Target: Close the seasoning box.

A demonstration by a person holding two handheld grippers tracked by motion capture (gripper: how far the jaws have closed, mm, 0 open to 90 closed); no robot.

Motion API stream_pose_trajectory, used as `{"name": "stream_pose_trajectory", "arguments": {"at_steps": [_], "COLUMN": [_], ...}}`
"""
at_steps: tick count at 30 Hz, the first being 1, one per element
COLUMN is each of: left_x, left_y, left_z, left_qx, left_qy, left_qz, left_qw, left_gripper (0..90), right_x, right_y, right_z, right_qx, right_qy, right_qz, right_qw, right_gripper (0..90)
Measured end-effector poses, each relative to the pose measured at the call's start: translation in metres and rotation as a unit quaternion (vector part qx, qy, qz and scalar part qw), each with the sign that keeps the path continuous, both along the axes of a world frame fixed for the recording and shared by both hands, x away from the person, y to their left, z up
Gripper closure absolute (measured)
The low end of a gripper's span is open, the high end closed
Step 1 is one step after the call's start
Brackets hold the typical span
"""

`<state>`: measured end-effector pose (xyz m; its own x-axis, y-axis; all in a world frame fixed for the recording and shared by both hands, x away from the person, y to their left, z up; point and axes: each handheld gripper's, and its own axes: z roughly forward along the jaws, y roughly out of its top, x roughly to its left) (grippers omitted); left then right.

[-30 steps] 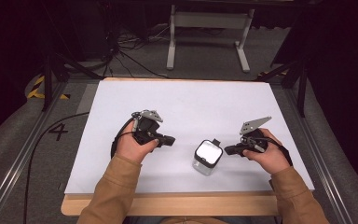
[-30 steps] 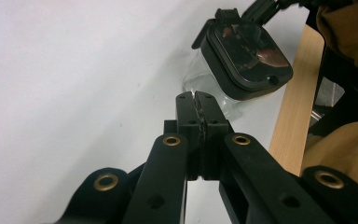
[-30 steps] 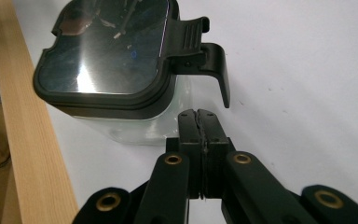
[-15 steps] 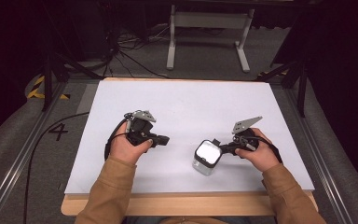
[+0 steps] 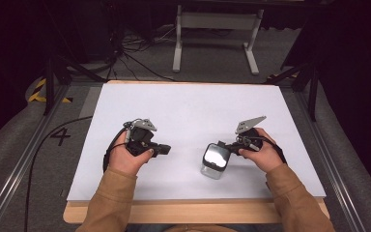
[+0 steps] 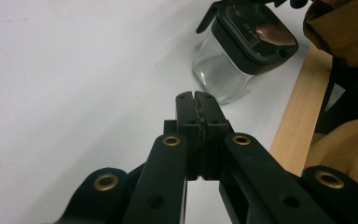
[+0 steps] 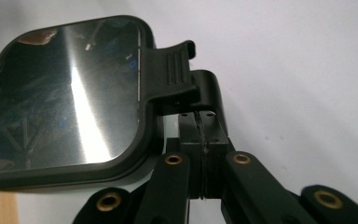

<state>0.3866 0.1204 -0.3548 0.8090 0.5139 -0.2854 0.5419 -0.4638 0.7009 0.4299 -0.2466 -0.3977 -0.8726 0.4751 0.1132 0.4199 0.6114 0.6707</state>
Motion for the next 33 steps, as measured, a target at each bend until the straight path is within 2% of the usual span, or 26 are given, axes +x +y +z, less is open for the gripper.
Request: {"name": "stream_pose_trajectory", "arguments": {"at_steps": [1, 5, 7, 9, 13, 18, 21, 24, 28, 31, 33], "left_x": [-0.001, -0.002, -0.003, -0.003, -0.002, 0.004, 0.008, 0.011, 0.014, 0.015, 0.015], "left_y": [0.0, 0.001, 0.001, 0.0, -0.003, -0.013, -0.032, -0.059, -0.09, -0.106, -0.109], "left_z": [0.0, -0.003, -0.003, -0.004, -0.005, -0.009, -0.019, -0.033, -0.049, -0.054, -0.055], "left_qx": [0.001, 0.002, 0.006, 0.006, 0.005, 0.01, 0.021, 0.032, 0.042, 0.042, 0.05], "left_qy": [0.004, 0.007, 0.009, 0.01, 0.011, 0.013, 0.022, 0.023, 0.019, 0.014, 0.011], "left_qz": [0.0, 0.002, 0.001, 0.001, -0.002, -0.016, -0.032, -0.054, -0.071, -0.079, -0.077], "left_qw": [1.0, 1.0, 0.9999, 0.9999, 0.9999, 0.9997, 0.999, 0.9978, 0.9964, 0.9959, 0.9957], "left_gripper": [89.8, 89.7, 89.8, 89.7, 89.7, 89.8, 90.0, 90.0, 90.0, 90.0, 90.0], "right_x": [0.003, 0.011, 0.012, 0.013, 0.013, 0.005, -0.003, -0.012, -0.02, -0.025, -0.026], "right_y": [0.0, 0.0, 0.0, 0.002, 0.001, -0.008, -0.018, -0.026, -0.036, -0.044, -0.046], "right_z": [-0.001, -0.003, -0.004, -0.005, -0.005, 0.002, 0.011, 0.018, 0.023, 0.023, 0.024], "right_qx": [0.01, 0.023, 0.024, 0.017, 0.021, 0.017, 0.016, 0.017, 0.019, 0.017, 0.017], "right_qy": [-0.008, -0.01, -0.01, -0.022, -0.023, -0.026, -0.029, -0.037, -0.039, -0.039, -0.04], "right_qz": [-0.006, -0.013, -0.013, -0.022, -0.023, -0.038, -0.057, -0.068, -0.077, -0.086, -0.088], "right_qw": [0.9999, 0.9996, 0.9996, 0.9994, 0.9993, 0.9988, 0.9978, 0.9969, 0.9961, 0.9953, 0.9951], "right_gripper": [90.0, 90.0, 90.0, 90.0, 90.0, 90.0, 90.0, 90.0, 90.0, 90.0, 90.0]}}
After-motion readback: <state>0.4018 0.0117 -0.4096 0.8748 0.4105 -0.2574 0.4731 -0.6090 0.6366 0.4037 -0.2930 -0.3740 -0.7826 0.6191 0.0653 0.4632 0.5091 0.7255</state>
